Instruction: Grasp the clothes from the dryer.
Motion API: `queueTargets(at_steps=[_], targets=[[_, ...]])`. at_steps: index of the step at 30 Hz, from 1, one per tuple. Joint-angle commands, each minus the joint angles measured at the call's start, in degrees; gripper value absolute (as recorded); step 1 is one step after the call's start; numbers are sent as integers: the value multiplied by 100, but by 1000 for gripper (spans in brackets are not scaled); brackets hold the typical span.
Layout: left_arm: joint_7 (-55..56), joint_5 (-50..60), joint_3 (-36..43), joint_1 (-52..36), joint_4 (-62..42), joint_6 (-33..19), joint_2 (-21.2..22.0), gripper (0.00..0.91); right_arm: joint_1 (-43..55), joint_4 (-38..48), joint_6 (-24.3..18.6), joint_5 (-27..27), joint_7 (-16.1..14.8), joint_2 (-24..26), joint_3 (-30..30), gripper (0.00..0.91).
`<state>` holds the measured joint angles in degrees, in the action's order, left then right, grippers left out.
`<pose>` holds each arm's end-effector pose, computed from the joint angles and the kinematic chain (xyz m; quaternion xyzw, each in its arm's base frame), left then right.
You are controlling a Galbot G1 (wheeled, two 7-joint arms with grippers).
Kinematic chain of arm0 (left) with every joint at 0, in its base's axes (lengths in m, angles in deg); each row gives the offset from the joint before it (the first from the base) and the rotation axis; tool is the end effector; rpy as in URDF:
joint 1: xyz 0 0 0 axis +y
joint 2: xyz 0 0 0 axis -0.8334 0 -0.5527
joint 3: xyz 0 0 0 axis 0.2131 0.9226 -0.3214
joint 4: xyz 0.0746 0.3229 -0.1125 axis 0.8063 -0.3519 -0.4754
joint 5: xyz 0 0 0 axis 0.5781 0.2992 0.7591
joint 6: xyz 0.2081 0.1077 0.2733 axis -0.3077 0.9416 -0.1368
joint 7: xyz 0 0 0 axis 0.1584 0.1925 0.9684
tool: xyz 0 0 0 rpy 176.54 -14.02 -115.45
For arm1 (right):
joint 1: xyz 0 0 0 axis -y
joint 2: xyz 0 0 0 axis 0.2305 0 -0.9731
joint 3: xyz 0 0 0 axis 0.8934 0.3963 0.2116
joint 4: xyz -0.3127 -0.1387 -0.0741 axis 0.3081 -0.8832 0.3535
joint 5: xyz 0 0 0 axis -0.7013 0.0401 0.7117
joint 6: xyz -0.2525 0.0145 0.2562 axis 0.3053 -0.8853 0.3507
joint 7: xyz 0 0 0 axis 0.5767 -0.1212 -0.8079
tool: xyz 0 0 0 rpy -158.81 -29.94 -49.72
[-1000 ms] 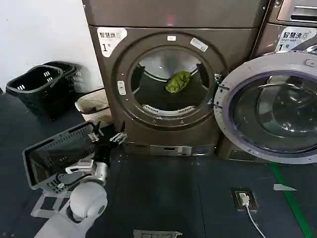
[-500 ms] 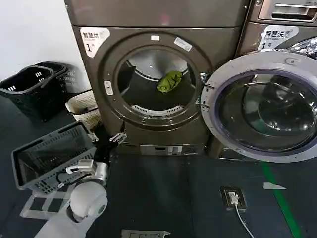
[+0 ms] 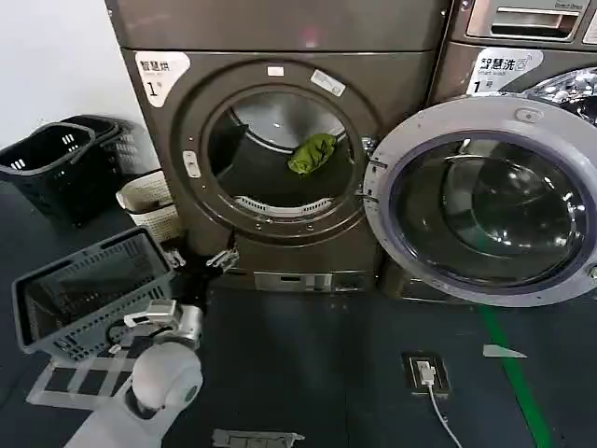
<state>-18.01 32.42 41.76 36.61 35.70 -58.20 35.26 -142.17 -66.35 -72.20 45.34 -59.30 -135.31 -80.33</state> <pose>0.2947 0.0173 -0.2268 -0.0071 0.9976 -0.0050 0.0682 -0.0322 -0.3042 0.0081 0.4842 0.8016 -0.2120 0.2792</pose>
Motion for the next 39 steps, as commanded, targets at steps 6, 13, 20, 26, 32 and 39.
queueTargets(at_steps=[6, 13, 20, 26, 32, 39], targets=[[2, 9, 16, 13, 24, 8, 2, 907, -15, -30, -156, 14, -92, 4, 2, 907], [3, 16, 11, 22, 20, 2, 25, 907, -13, -28, -233, 14, -124, -13, -2, 907], [6, 14, 13, -8, -4, 4, 30, 907, -20, -27, -243, 14, -137, -17, -15, 907], [9, 14, 10, -45, -62, 10, 42, 907, -24, -40, -258, 16, -147, -35, -4, 907], [11, 7, 9, -85, -89, 14, 50, 907, -29, -55, -267, 18, -181, -40, 0, 907], [11, -2, 6, -125, -101, 27, 46, 907, -28, -45, -319, 37, -214, -44, 7, 907]])
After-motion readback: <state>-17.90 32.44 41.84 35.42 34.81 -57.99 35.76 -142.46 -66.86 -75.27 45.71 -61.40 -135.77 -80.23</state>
